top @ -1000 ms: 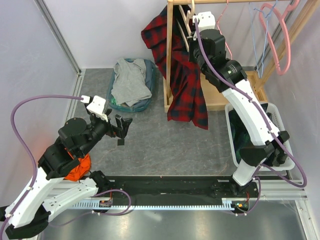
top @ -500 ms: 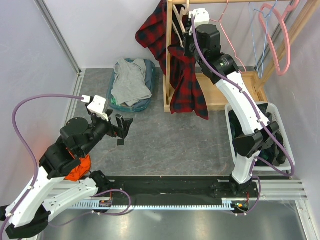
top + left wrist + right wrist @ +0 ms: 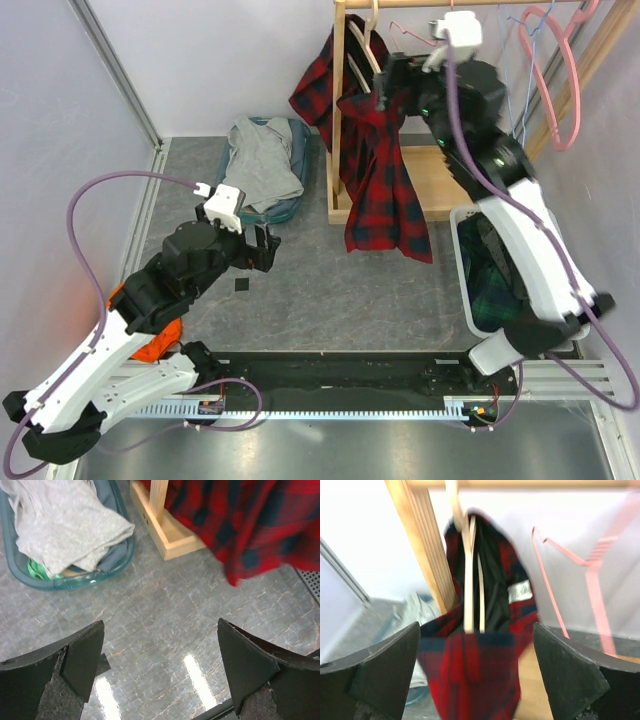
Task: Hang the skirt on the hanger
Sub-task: Place the hanger at the clothesline, then pick up the skirt from the bin.
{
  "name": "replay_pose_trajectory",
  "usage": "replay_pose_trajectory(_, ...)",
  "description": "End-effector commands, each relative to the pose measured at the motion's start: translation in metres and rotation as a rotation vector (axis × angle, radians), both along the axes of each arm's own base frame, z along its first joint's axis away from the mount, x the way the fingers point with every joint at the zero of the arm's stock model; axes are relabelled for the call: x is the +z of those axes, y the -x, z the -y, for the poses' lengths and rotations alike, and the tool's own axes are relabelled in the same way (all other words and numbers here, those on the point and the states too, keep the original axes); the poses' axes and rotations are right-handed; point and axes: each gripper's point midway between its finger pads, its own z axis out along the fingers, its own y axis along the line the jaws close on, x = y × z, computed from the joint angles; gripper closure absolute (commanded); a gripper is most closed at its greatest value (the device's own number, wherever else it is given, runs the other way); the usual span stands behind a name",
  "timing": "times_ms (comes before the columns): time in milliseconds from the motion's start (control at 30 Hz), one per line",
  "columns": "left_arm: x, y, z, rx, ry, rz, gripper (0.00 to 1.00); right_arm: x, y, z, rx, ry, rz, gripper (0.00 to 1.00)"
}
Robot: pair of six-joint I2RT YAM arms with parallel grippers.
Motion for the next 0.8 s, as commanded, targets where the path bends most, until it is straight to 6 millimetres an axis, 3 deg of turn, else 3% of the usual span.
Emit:
replay_pose_trajectory(0,0.001,-0.008,0.004,0.054,0.061,-0.008,0.01,0.055,0.069,0.032,0.032,-0.144,0.149,0.02)
replay_pose_trajectory(33,-0.001,-0.011,0.004,0.066,0.065,-0.007,0.01,0.052,0.077,0.032,0.052,-0.151,0.147,0.02)
replay_pose_trajectory(67,-0.003,-0.014,0.003,0.094,0.07,-0.014,0.01,0.06,0.101,0.038,0.091,-0.173,0.171,0.02)
replay_pose_trajectory(100,-0.003,-0.017,0.002,0.112,0.078,-0.015,0.01,0.037,0.102,0.034,0.11,-0.158,0.124,0.02)
replay_pose_trajectory(133,-0.004,-0.021,0.002,0.132,0.085,-0.016,0.01,0.029,0.11,0.033,0.134,-0.167,0.106,0.02)
replay_pose_trajectory(167,-0.009,-0.026,0.002,0.164,0.084,-0.033,0.01,0.03,0.13,0.036,0.178,-0.176,0.119,0.02)
replay_pose_trajectory(200,-0.009,-0.03,0.004,0.18,0.085,-0.038,0.01,0.002,0.13,0.032,0.191,-0.155,0.055,0.02)
replay_pose_trajectory(267,-0.013,-0.041,0.003,0.229,0.095,-0.06,0.01,-0.014,0.149,0.033,0.235,-0.169,0.023,0.02)
replay_pose_trajectory(300,-0.023,-0.052,0.007,0.25,0.073,-0.091,0.01,-0.044,0.148,0.029,0.249,-0.148,-0.044,0.02)
replay_pose_trajectory(367,-0.034,-0.07,0.001,0.31,0.079,-0.133,0.01,-0.063,0.162,0.027,0.286,-0.153,-0.084,0.02)
replay_pose_trajectory(400,-0.046,-0.082,0.003,0.327,0.064,-0.169,0.01,-0.093,0.163,0.021,0.317,-0.132,-0.15,0.02)
replay_pose_trajectory(467,-0.057,-0.105,-0.002,0.364,0.098,-0.205,0.01,-0.116,0.171,0.019,0.338,-0.129,-0.198,0.02)
replay_pose_trajectory(500,-0.062,-0.115,-0.002,0.373,0.106,-0.217,0.01,-0.142,0.172,0.017,0.343,-0.112,-0.254,0.02)
replay_pose_trajectory(533,-0.08,-0.129,-0.006,0.399,0.092,-0.262,0.02,-0.15,0.175,0.018,0.348,-0.11,-0.266,0.02)
replay_pose_trajectory(567,-0.083,-0.139,-0.006,0.411,0.095,-0.254,0.02,-0.172,0.175,0.017,0.342,-0.101,-0.309,0.02)
replay_pose_trajectory(633,-0.098,-0.158,-0.005,0.423,0.071,-0.274,0.03,-0.186,0.181,0.013,0.378,-0.097,-0.328,0.02)
replay_pose_trajectory(667,-0.1,-0.166,0.0,0.408,0.074,-0.266,0.04,-0.204,0.182,0.012,0.383,-0.086,-0.357,0.02)
replay_pose_trajectory(767,-0.111,-0.176,0.017,0.33,0.063,-0.302,0.08,-0.231,0.182,0.017,0.353,-0.07,-0.398,0.02)
